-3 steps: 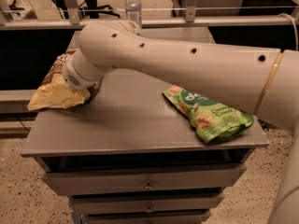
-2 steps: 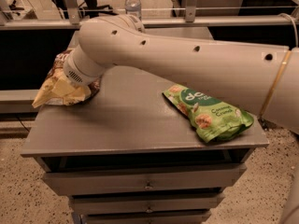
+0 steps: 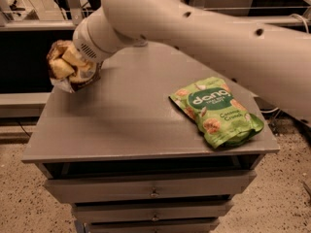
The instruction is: Pick brown chip bag
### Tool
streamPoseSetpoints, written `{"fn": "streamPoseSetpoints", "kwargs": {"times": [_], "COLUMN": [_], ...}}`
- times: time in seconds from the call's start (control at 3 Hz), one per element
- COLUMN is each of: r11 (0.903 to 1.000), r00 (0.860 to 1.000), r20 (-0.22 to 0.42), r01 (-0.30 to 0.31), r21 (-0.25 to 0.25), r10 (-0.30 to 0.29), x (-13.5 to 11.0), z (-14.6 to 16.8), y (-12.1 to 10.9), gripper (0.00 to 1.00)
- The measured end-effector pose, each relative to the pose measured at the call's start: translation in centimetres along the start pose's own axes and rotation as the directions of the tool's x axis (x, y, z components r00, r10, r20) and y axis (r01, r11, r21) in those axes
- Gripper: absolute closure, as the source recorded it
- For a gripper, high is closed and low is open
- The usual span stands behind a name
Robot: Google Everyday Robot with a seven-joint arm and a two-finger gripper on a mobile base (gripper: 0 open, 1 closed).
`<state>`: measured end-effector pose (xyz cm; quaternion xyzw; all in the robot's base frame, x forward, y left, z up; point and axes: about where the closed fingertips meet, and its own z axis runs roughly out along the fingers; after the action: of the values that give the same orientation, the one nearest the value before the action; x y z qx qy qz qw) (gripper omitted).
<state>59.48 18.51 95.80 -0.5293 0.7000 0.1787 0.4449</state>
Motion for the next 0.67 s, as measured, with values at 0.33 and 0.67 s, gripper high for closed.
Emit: {"fn": "streamPoseSetpoints", "kwargs": {"times": [0.33, 0.67], "r11": [0.9998, 0.9992], "r00": [0.989, 0.976], "r20": [0.148, 0.216], "r01": [0.001, 0.028], "r21": [-0.020, -0.029], "r10": [0.002, -0.021], "x": [-2.9, -4.3], "z": [-3.2, -5.1], "y": [-1.4, -1.4], "gripper": [1.00, 1.00]}}
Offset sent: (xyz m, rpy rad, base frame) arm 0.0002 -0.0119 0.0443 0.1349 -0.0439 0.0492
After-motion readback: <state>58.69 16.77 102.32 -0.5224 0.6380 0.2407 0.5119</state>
